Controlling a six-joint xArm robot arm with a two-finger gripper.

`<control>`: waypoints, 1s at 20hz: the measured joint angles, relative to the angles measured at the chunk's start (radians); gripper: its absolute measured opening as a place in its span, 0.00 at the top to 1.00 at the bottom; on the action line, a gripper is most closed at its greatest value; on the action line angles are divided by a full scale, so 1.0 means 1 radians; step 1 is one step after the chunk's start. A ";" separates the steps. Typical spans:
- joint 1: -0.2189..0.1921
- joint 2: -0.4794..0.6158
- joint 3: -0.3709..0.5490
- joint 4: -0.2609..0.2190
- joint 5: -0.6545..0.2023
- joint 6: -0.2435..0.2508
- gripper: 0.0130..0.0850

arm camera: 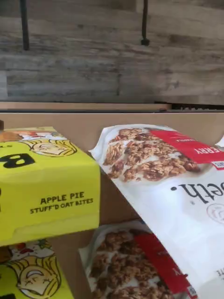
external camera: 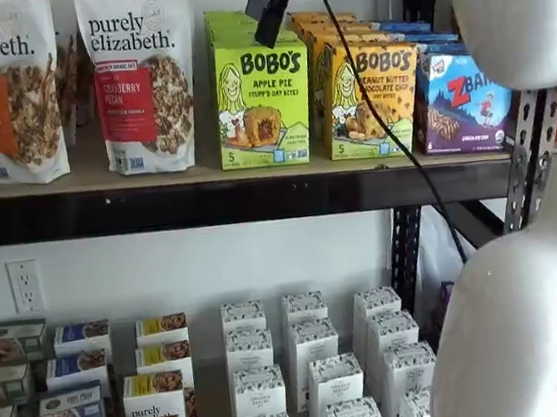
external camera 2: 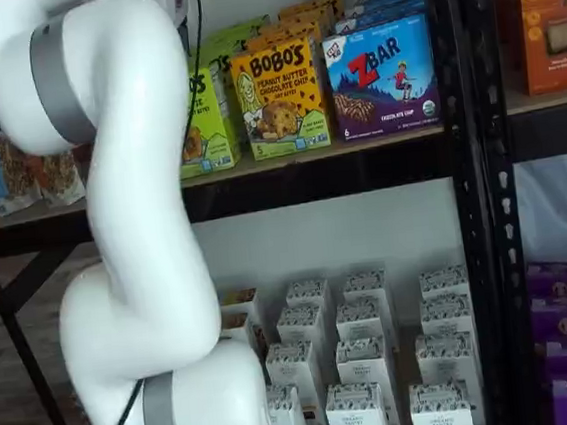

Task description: Pick the green box on the top shelf, the fourth from the left

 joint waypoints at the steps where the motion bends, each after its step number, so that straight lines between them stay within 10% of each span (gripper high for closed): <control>1: 0.002 0.007 -0.009 -0.003 0.008 0.002 0.00; 20: 0.046 0.067 -0.069 -0.063 0.086 0.034 0.00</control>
